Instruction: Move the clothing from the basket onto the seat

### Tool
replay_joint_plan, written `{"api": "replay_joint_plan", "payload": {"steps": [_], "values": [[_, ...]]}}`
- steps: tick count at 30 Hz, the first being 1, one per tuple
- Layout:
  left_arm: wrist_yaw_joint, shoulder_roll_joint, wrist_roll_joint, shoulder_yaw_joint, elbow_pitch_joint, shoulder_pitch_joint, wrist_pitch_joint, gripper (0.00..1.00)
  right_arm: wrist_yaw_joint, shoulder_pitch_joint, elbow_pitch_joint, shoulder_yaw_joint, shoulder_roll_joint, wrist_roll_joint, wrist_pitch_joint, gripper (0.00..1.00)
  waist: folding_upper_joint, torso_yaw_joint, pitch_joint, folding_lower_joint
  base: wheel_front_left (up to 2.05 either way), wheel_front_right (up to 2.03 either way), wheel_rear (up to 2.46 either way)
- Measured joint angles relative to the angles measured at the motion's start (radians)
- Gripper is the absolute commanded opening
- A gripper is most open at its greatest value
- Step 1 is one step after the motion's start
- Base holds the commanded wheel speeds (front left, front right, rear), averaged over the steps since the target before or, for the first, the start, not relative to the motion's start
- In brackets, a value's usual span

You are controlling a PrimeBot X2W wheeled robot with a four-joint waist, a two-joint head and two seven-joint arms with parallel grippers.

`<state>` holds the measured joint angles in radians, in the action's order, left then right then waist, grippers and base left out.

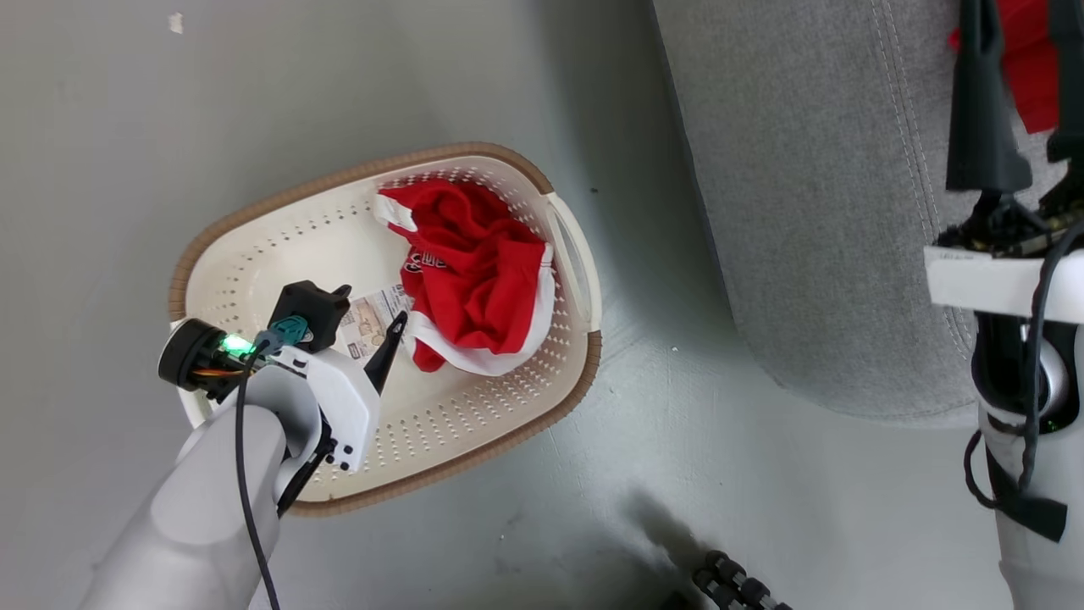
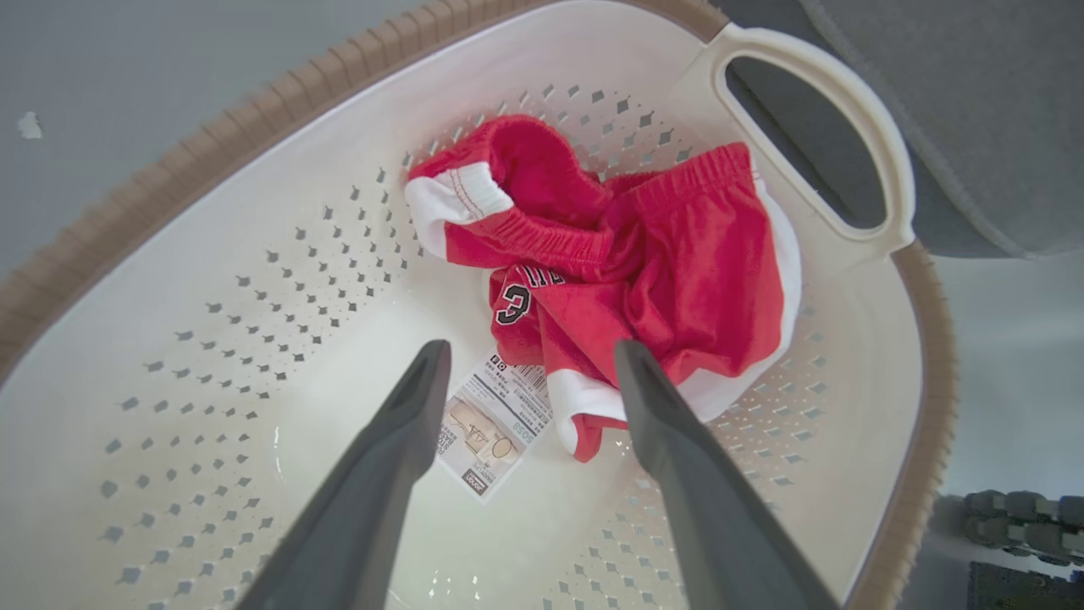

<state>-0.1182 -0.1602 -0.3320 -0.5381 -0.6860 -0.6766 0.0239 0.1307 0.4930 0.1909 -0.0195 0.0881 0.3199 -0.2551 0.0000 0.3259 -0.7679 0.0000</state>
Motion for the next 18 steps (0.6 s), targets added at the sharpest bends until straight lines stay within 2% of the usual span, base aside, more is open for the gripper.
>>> {"api": "replay_joint_plan", "payload": {"steps": [5,11,18], "values": [[0.0,-0.001,0.002,-0.021,-0.044,-0.04,-0.007,1.0,0.0,0.026,0.003,0.008,-0.017,0.006,0.0,1.0,0.0,0.022,-0.028,0.0,0.0,0.0,0.0],[-0.004,0.026,0.008,-0.046,-0.079,-0.054,-0.035,1.0,0.0,0.029,0.003,0.017,-0.025,0.013,0.0,1.0,0.0,0.05,-0.056,0.0,0.0,0.0,0.0],[-0.005,0.006,0.007,-0.051,-0.134,-0.078,-0.059,1.0,0.0,0.06,0.001,0.032,-0.032,0.025,0.0,1.0,0.0,0.082,-0.083,0.0,0.0,0.0,0.0]]}}
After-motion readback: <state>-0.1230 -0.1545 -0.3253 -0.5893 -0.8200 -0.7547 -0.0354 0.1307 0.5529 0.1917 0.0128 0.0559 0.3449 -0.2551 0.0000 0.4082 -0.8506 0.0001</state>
